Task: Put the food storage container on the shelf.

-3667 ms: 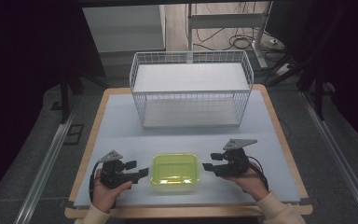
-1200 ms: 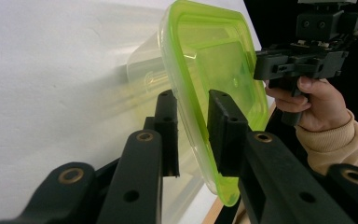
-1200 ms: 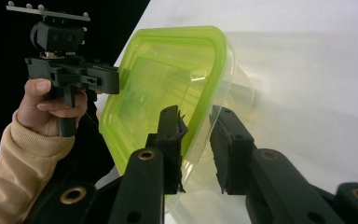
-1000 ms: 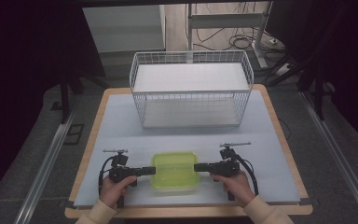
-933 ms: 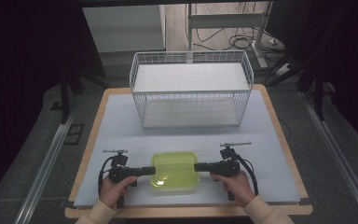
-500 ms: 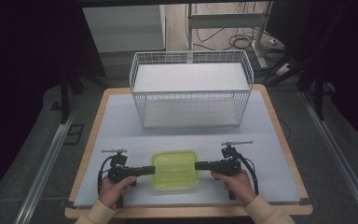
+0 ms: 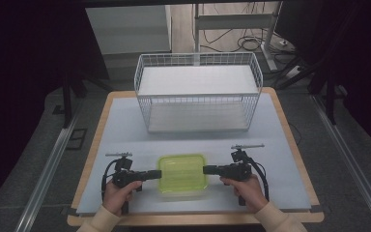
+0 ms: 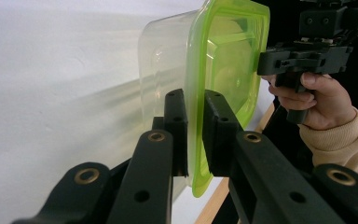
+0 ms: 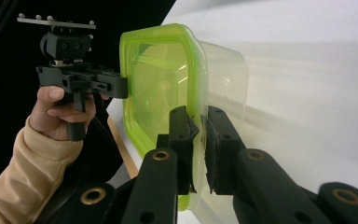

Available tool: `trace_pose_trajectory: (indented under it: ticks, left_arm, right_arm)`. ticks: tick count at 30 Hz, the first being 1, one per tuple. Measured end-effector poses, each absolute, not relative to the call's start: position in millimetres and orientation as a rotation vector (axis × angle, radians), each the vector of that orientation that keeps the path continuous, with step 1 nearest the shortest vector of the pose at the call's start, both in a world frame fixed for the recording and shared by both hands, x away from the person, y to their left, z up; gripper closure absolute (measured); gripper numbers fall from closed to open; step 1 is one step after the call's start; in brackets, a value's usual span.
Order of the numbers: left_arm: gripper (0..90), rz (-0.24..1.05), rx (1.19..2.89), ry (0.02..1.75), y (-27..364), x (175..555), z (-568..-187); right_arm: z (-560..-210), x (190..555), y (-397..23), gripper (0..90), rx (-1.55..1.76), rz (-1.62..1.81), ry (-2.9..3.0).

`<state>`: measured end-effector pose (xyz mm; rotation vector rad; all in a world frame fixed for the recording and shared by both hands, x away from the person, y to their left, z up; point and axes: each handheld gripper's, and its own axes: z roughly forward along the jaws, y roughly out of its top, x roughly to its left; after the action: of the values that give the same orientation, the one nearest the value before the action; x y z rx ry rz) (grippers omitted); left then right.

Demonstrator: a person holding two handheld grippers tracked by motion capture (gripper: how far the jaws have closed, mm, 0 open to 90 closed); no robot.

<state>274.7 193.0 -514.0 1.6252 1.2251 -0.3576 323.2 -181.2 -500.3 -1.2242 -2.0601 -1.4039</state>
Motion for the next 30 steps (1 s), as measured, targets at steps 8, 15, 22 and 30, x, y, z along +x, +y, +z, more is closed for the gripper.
trace_pose_trajectory:
  ticks: [8,15,22,30]
  left_arm:
    - [81.4,-0.356,1.623,1.214,190.1,283.0,-506.5]
    - [81.4,-0.343,1.625,1.191,188.4,290.8,-493.7]
    - [81.4,-0.341,1.626,1.174,186.8,296.2,-483.9]
    - [81.4,-0.334,1.618,1.161,186.3,301.3,-471.4]
  right_arm:
    - [-491.3,328.6,-184.5,82.1,-1.219,-1.420,-2.075]
    - [-476.6,333.6,-186.6,82.1,-1.217,-1.447,-2.082]
    - [-464.5,334.4,-188.9,82.1,-1.225,-1.467,-2.086]
    - [-446.8,336.6,-189.2,82.1,-1.216,-1.489,-2.117]
